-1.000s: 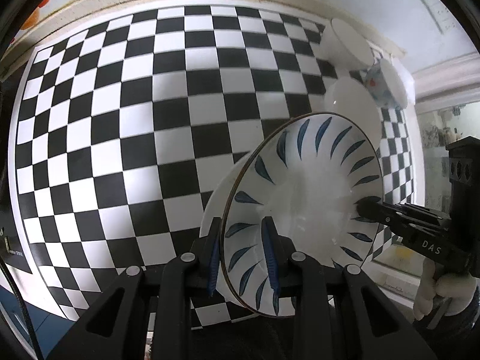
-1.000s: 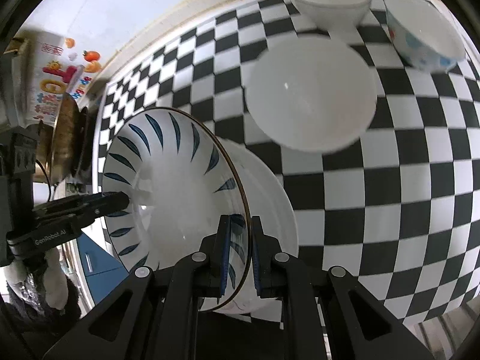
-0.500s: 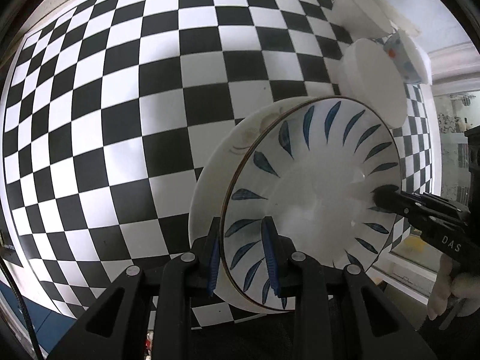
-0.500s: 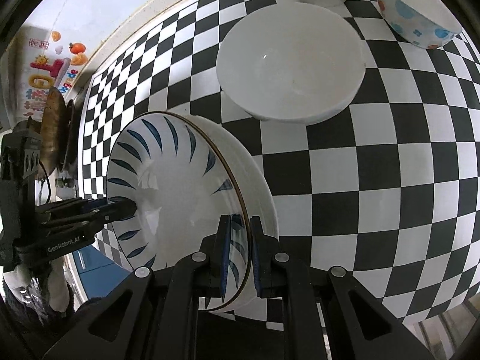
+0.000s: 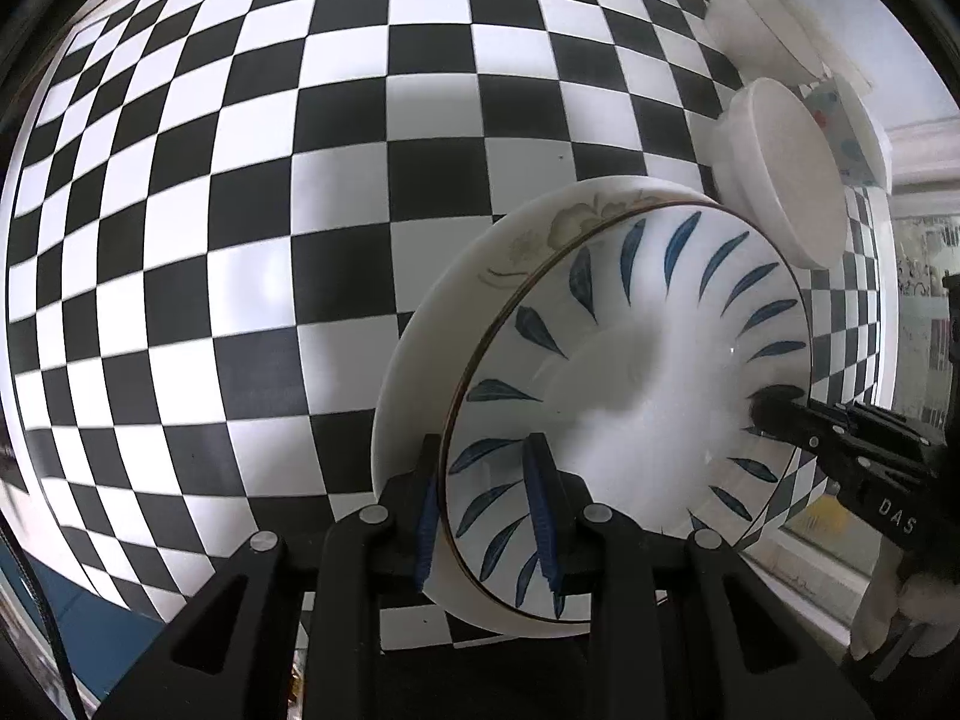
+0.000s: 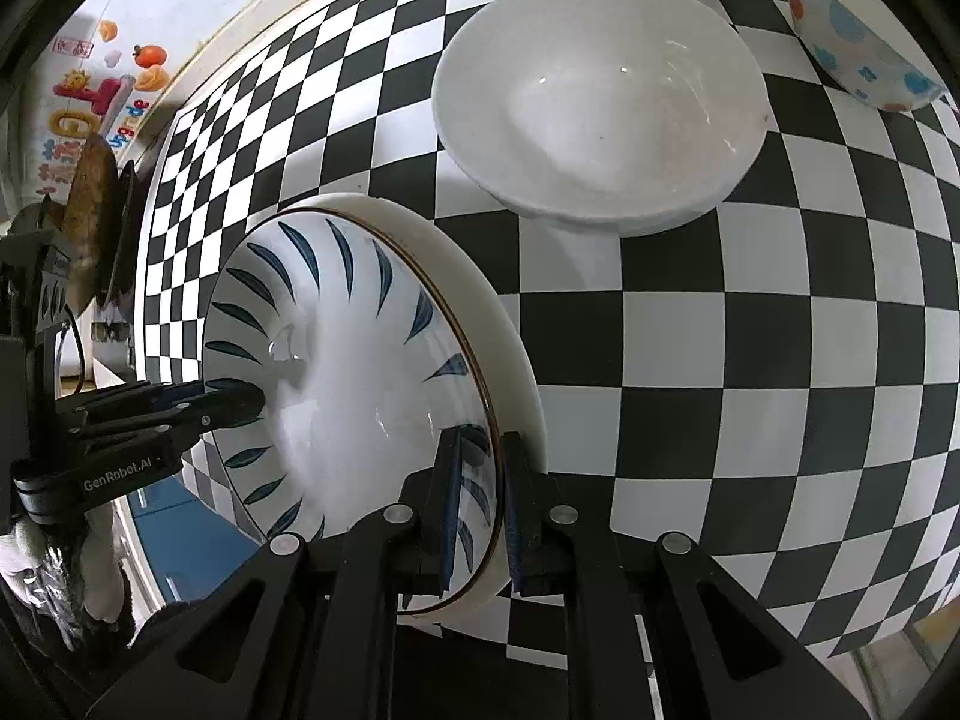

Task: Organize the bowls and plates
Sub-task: 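Carry the blue-striped plate with both grippers onto the plate stack, then open both grippers to release the blue-striped plate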

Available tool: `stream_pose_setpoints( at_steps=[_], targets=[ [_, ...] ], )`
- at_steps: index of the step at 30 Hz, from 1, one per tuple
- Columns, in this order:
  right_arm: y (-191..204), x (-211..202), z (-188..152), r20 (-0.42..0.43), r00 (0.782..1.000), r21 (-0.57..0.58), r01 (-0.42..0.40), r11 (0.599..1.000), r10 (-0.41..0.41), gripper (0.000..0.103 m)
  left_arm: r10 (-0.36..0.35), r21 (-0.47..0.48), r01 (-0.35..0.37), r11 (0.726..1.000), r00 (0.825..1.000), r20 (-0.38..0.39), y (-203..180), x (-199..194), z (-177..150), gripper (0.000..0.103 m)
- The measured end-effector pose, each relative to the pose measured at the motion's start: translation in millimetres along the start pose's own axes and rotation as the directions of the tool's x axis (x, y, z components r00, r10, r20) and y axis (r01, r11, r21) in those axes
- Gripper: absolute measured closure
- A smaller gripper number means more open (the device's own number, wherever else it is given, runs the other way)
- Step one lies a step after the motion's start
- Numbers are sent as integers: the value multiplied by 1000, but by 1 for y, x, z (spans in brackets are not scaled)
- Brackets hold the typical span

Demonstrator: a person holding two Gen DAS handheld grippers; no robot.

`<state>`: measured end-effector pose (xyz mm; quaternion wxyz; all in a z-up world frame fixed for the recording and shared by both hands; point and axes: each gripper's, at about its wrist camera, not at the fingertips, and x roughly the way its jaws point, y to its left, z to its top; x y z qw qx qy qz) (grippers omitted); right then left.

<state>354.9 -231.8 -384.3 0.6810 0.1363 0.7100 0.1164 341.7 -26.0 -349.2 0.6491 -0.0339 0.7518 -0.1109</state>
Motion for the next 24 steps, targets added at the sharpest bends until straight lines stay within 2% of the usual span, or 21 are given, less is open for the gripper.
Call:
stream_pose_setpoints(
  at_steps=[7,15,20,24],
  targets=[
    [6,5,1,-52,998,-8,21,1000,-22,85,17,-47,-17,999,1000,-5,4,4,-11,79],
    [10,5,4,-96,995,-29,24,999,-27,79,30,-84,-30,996,1000,-7,7,5,-8,78],
    [14,-3,4,-87,995,-54,39,998,-44,76,33,-107,-31,994,999,18,8,-3,-11,78],
    [21,-18,0,-46,997,-62,53,997,-56,75,37,-107,-29,994,997,71,5,-18,-26,78]
  ],
)
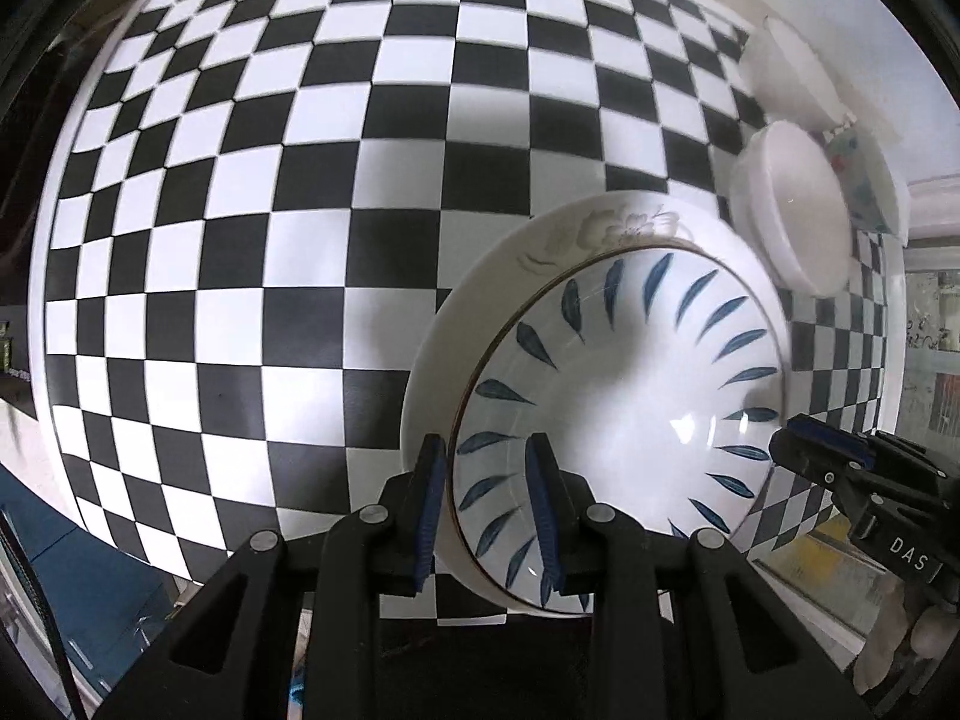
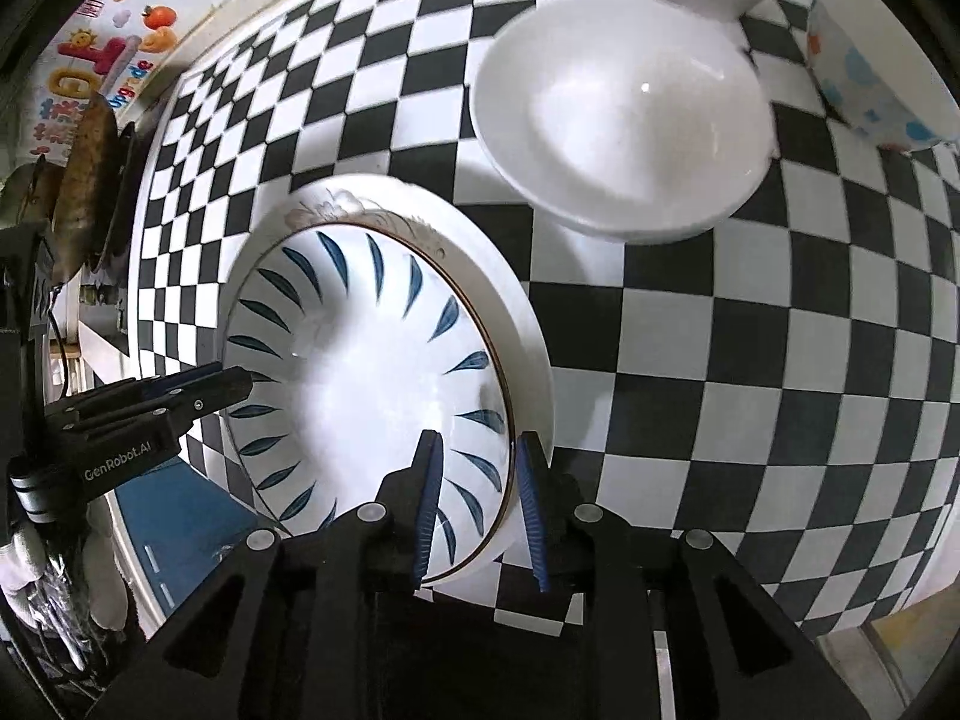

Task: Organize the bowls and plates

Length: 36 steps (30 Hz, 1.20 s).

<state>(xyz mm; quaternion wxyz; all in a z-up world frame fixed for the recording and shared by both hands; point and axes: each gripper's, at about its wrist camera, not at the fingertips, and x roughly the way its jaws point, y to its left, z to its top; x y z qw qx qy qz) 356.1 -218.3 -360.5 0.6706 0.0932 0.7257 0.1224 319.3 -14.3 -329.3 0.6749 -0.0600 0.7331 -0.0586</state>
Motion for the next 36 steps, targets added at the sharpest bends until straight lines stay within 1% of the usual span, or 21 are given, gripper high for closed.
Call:
stream_pose_setpoints(
  at_steps=[3,6,11,13,17,19,21,22,23,24,26,28,29,30,32,33,36],
  targets=[
    [5,-15,-11,44,999,-3,20,1000,-20,75,12,15,-13,1000,998,62,-3,-20,-15,78],
    [15,-32,-25,93,995,-12,46,999,-44,75,25,33,-30,999,991,135,-10,-42,-35,78],
    [43,-65,-63,197,977,-41,92,995,-82,75,33,64,-51,997,968,247,-16,-87,-73,78],
    [53,-78,-79,233,969,-45,97,994,-84,75,32,71,-54,996,960,278,-15,-100,-82,78],
    [78,-104,-118,311,946,-54,109,993,-87,75,14,96,-49,994,942,334,-17,-127,-112,78],
    [88,-115,-137,337,937,-55,113,992,-88,75,20,109,-64,992,930,366,-19,-139,-127,78],
    [97,-123,-154,361,928,-54,117,992,-90,69,22,113,-72,991,920,391,-21,-150,-141,78],
    [101,-130,-165,381,920,-51,124,991,-96,62,28,111,-79,991,914,404,-21,-154,-147,78],
    [104,-134,-174,394,914,-48,127,991,-98,52,36,110,-90,990,909,416,-21,-160,-155,77],
    [107,-139,-182,409,907,-47,131,990,-101,47,40,109,-96,989,902,431,-20,-165,-162,76],
    [112,-149,-197,439,893,-45,138,989,-105,32,41,103,-100,990,885,463,-19,-175,-175,66],
    [117,-161,-213,475,872,-37,150,988,-114,26,34,101,-94,990,874,485,-18,-185,-186,62],
    [118,-166,-219,488,864,-32,156,987,-121,23,31,99,-92,991,868,496,-17,-188,-190,57],
    [120,-170,-224,498,858,-27,160,987,-126,22,33,96,-95,991,860,509,-17,-192,-195,53],
    [123,-179,-236,525,840,-15,171,985,-137,20,32,96,-98,991,848,529,-17,-198,-204,34],
    [124,-183,-241,536,832,-9,172,985,-141,19,33,95,-99,990,843,536,-17,-200,-207,32],
    [126,-192,-252,557,819,0,164,986,-137,18,37,90,-104,990,832,554,-17,-205,-217,25]
  ],
)
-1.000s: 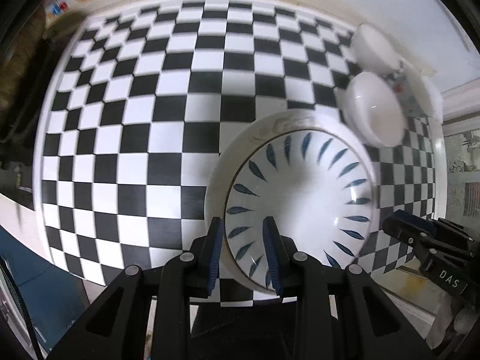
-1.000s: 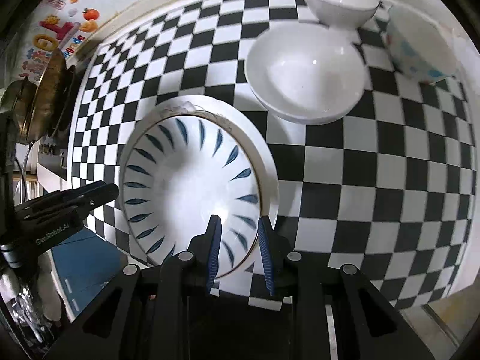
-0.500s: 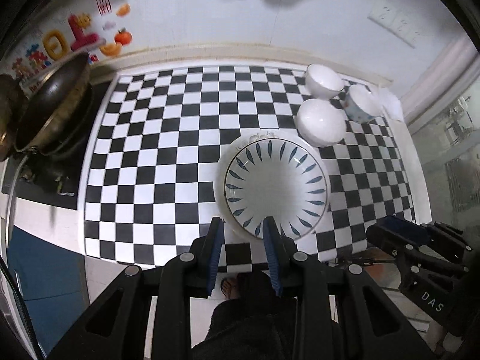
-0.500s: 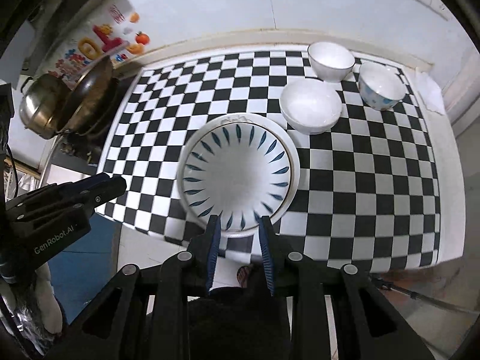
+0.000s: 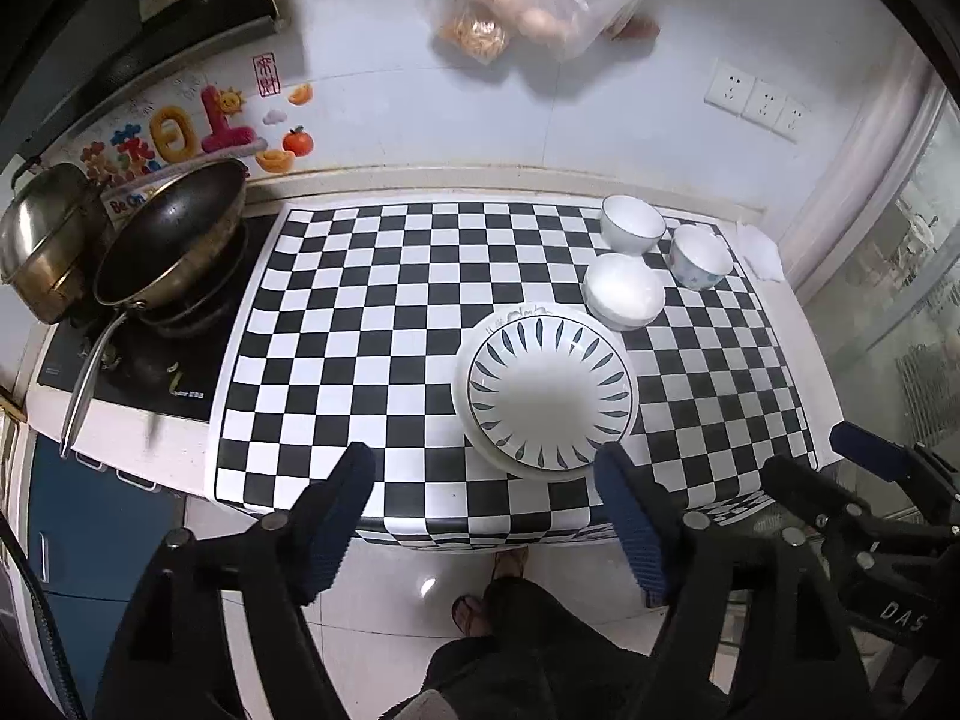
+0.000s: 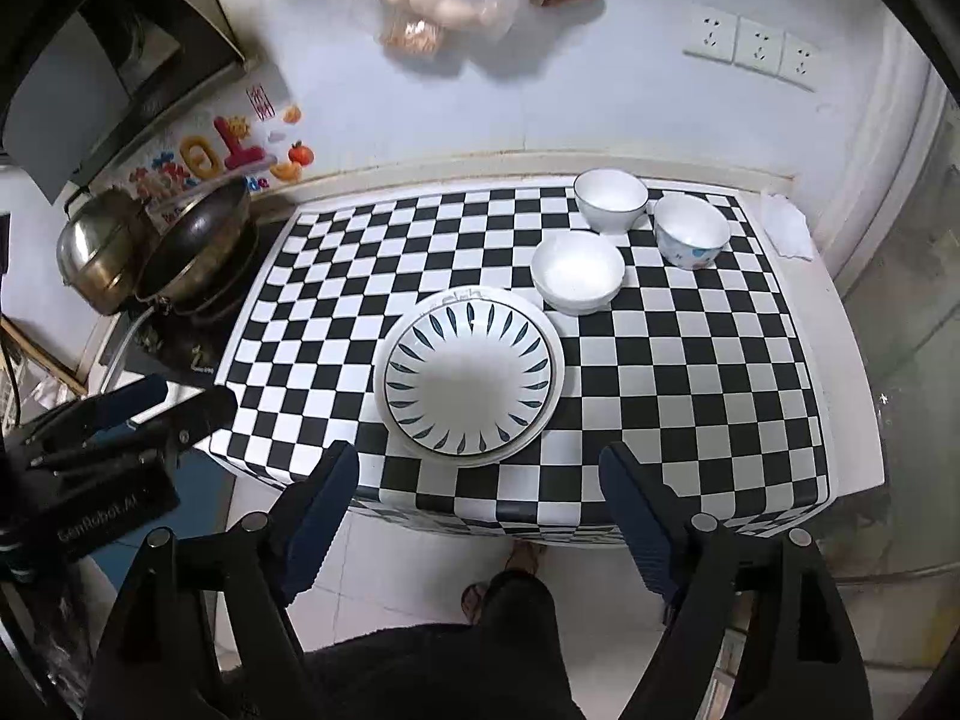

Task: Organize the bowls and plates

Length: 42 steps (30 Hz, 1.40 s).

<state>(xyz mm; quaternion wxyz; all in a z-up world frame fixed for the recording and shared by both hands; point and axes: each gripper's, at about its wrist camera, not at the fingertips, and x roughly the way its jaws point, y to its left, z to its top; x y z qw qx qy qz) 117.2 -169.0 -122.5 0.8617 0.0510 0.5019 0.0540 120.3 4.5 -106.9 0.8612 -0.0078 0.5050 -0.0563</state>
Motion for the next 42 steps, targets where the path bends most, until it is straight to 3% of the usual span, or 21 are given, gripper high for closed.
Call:
stream_pose_setpoints(
  at_steps=[4,16,19,23,27,31,33,35,42],
  targets=[
    [-1,-13,-3,25,1000,7,4,1000,-4,17,17,-9,-17,1000,1000,25,1,-9,-3,21],
    [-12,-18,6,45,999,0,-20,1000,20,14,14,-40,-13,999,999,41,-9,-9,5,20],
    [-27,-5,18,39,996,4,-84,996,84,14,1,-61,0,998,1000,22,-16,8,19,20],
    [-60,26,41,17,996,25,-85,996,85,14,3,-52,-5,999,1000,-24,-37,49,47,20],
    [-117,78,77,-50,995,128,-77,989,84,14,-33,-59,26,998,993,-115,-59,108,87,20],
    [-167,139,118,-118,985,182,-106,978,128,18,-55,-58,44,997,979,-197,-79,179,131,21],
    [-186,174,136,-154,978,199,-112,974,144,23,-64,-69,48,996,965,-254,-86,219,150,27],
    [-200,205,151,-188,969,210,-120,970,160,35,-69,-83,45,996,946,-318,-91,257,162,44],
    [-232,319,184,-345,908,246,-158,956,239,53,-89,-99,47,994,875,-476,-109,353,175,53]
  ],
)
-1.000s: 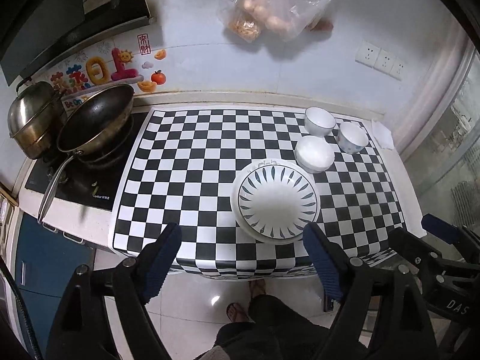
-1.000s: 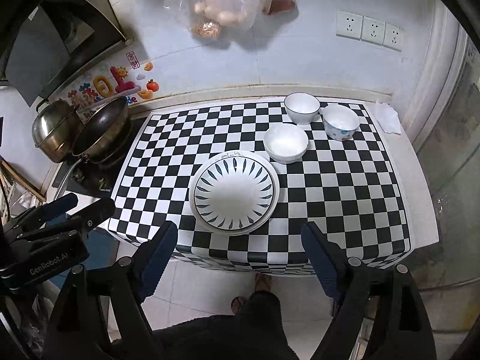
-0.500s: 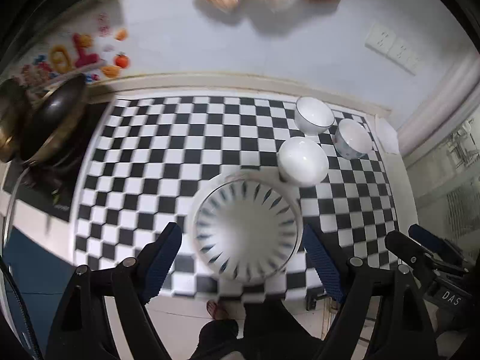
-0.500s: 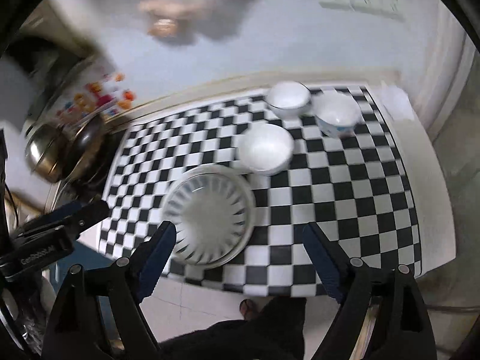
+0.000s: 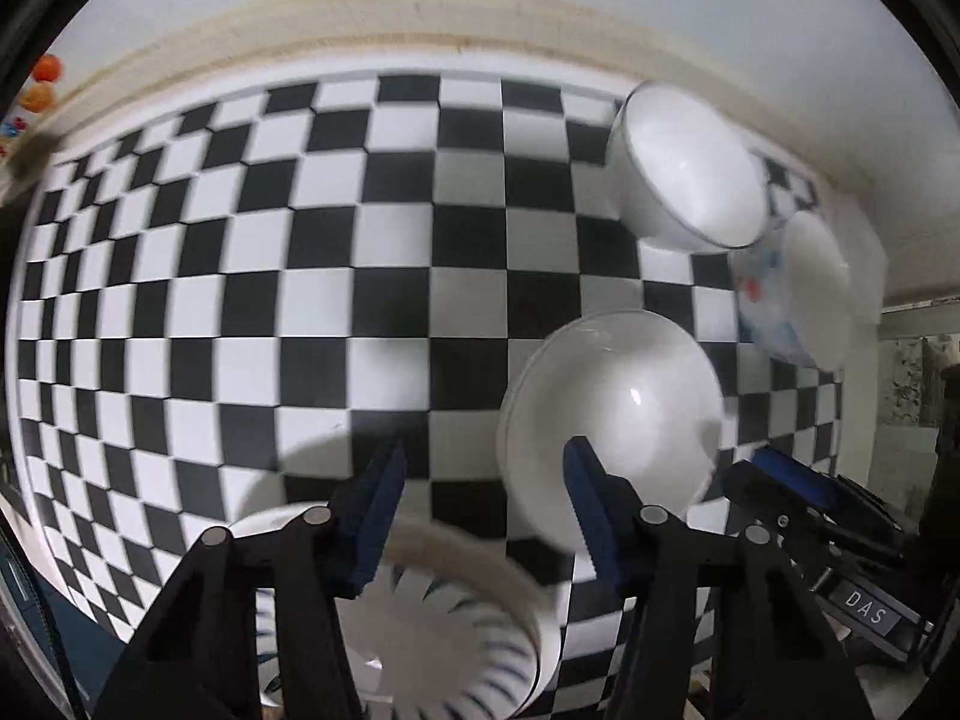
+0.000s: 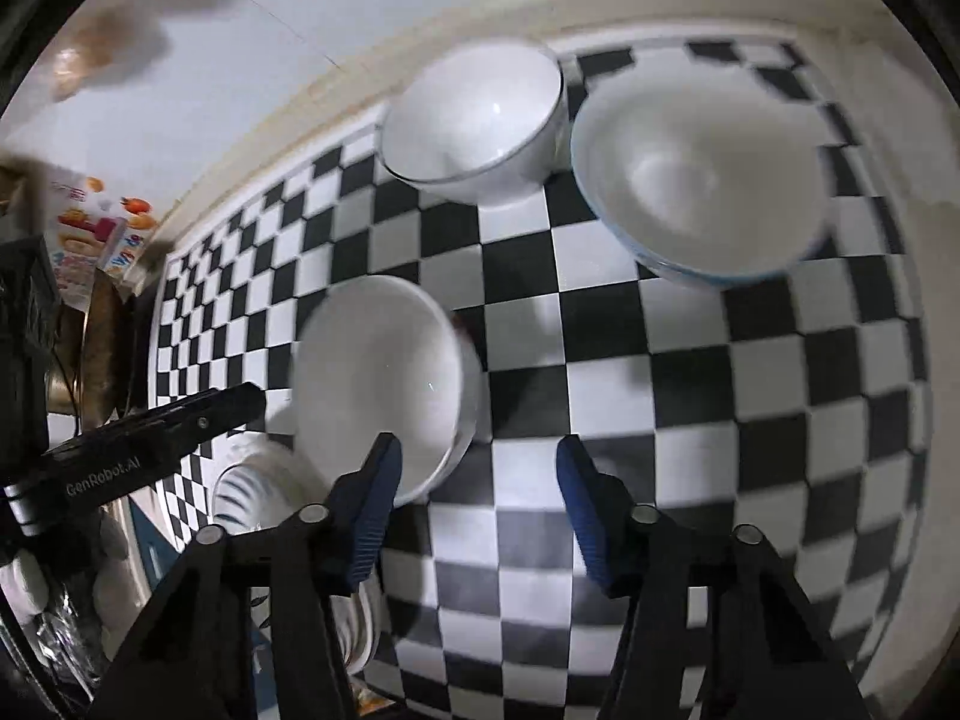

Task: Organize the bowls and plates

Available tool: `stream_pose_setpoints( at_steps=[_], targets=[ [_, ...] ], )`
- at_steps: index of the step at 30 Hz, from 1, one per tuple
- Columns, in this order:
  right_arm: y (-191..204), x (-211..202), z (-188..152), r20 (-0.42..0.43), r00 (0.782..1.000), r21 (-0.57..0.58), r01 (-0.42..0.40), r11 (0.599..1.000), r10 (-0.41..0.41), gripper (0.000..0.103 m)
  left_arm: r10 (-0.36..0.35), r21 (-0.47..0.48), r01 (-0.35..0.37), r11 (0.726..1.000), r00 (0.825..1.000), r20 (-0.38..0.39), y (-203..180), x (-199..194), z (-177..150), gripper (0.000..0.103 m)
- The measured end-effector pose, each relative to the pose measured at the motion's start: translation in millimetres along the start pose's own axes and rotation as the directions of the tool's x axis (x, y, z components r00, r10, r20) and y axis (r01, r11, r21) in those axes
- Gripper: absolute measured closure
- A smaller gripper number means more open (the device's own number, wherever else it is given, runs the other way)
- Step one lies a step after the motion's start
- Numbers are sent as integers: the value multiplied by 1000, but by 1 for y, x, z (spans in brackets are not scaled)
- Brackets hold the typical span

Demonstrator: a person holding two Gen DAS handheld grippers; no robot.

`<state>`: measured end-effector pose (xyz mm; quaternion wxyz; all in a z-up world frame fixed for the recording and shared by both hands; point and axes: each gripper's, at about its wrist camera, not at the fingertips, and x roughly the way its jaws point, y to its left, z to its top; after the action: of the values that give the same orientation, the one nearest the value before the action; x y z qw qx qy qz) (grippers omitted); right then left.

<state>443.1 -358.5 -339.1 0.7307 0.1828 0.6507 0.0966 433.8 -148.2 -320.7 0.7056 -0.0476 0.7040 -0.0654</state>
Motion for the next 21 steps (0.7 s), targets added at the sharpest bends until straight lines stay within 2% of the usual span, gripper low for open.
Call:
stream_pose_setpoints(
  at_steps=[1,2,4,6,9,16,21],
  targets=[
    [-3,11,7,-24,1000,1,-18,1000,18,59,-15,-3,15,1000,1000,-22,-1,8,4,55],
    [-5,20,12,-47,999,1,-26,1000,26,64,-27,-10,27,1000,999,-46,-1,17,6,63],
    [-7,38,21,-87,996,-7,-37,999,36,72,-37,-16,35,999,996,-81,-2,30,10,70],
    [-8,49,25,-115,992,-8,-45,999,44,76,-41,-24,38,999,994,-99,-3,39,11,76],
    [-7,60,29,-139,988,-11,-74,997,72,87,-56,-30,53,998,992,-109,-4,43,10,83],
    [1,53,27,-144,989,-30,-37,999,33,88,-48,-4,47,999,995,-89,-20,29,-1,83],
    [-3,33,16,-140,990,-42,-31,999,25,88,-47,40,50,998,997,-63,-36,12,-14,83]
  ],
)
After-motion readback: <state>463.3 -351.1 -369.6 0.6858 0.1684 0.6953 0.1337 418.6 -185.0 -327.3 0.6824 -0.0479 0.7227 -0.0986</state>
